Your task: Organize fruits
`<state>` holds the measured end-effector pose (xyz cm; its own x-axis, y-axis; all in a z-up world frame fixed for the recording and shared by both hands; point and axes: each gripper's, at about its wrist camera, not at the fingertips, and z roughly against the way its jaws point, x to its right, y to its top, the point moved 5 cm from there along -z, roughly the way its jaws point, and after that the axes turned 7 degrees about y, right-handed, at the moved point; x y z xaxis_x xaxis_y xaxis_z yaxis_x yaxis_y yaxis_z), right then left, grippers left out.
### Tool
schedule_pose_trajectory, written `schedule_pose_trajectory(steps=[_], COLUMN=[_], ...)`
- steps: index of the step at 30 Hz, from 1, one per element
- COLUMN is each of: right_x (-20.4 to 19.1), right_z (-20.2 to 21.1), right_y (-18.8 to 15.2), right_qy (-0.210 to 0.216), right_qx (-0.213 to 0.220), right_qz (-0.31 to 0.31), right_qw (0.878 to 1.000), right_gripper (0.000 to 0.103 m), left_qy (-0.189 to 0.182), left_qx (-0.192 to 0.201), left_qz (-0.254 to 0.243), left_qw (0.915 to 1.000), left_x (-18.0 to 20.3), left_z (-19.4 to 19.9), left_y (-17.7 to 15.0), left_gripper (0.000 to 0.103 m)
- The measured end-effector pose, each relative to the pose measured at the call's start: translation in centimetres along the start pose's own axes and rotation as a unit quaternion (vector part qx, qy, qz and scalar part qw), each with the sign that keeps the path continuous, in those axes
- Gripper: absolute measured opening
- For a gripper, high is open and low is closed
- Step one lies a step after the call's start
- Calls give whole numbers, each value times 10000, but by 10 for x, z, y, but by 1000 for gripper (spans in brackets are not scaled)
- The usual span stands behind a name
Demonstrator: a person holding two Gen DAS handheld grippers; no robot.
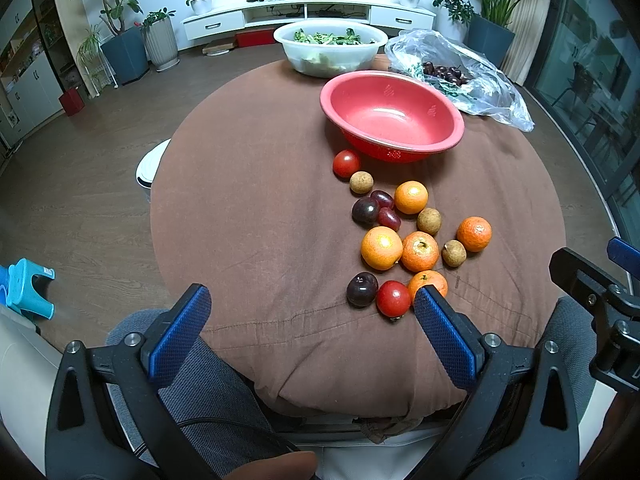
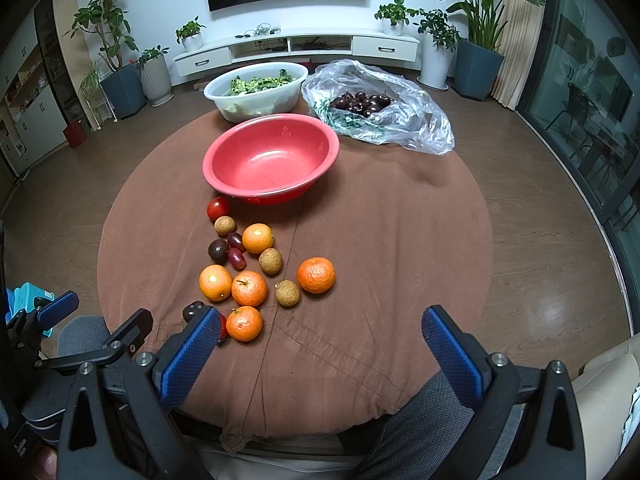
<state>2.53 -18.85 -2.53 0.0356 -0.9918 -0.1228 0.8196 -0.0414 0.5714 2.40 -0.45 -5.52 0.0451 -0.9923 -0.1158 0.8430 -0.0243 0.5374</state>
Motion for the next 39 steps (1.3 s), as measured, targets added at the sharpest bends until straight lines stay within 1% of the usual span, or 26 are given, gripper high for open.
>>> schedule_pose_trajectory(steps=[7, 11, 15, 17, 19, 22, 24, 26, 27, 29, 30, 32, 33, 34, 36, 38, 39], right_x=[-5, -5, -8, -7, -1, 2, 5, 12, 14, 21, 25, 29, 30, 31, 29, 26, 26], right_z=[-4, -5, -8, -6, -14, -20, -23, -26, -28, -32, -34, -39, -41, -43, -48, -53, -55], right_y=[-1, -2, -4, -4, -4, -7, -9, -10, -11, -13, -14, -17, -17, -19, -22, -25, -26], right_qy=[7, 12, 11, 26, 69, 186, 260, 339, 382, 512, 616, 779, 838, 911, 1037, 1103, 1143], right_qx=[9, 0, -2, 4, 12, 67, 147, 240, 280, 318, 340, 365, 365, 357, 325, 291, 281], right_qz=[1, -10, -11, -17, -41, -19, 4, 23, 19, -27, -84, -201, -244, -273, -229, -124, -89], right_qw=[10000, 10000, 10000, 10000, 10000, 9998, 9996, 9991, 9989, 9982, 9975, 9961, 9955, 9948, 9938, 9934, 9930], right_gripper=[103, 103, 103, 103, 103, 103, 103, 103, 103, 101, 100, 99, 98, 95, 90, 87, 87], left_qy=[0, 22, 23, -3, -42, -166, -404, -806, -850, -680, -625, -639, -693, -728, -911, -946, -941], left_qx=[-29, -105, -153, -147, -147, -119, 6, 266, 425, 709, 750, 460, 335, 342, 363, 249, 260], left_qz=[10, 20, 21, 23, 21, -64, -150, -308, -430, -687, -858, -1116, -1102, -1040, -949, -1118, -1254], left_qw=[10000, 9999, 9999, 9999, 9999, 9998, 9991, 9959, 9945, 9928, 9915, 9906, 9909, 9913, 9907, 9889, 9873], left_x=[-3, -7, -8, -9, -9, -8, -6, -2, 0, 3, 5, 10, 9, 7, 2, 1, 2], left_z=[-4, -13, -16, -17, -20, -26, -28, -26, -25, -25, -26, -36, -41, -43, -48, -56, -58], left_y=[-4, -9, -6, -7, -8, -9, -11, -12, -13, -16, -19, -26, -28, -28, -25, -21, -19], left_gripper=[103, 103, 103, 103, 103, 103, 103, 103, 103, 103, 103, 103, 103, 103, 103, 103, 103])
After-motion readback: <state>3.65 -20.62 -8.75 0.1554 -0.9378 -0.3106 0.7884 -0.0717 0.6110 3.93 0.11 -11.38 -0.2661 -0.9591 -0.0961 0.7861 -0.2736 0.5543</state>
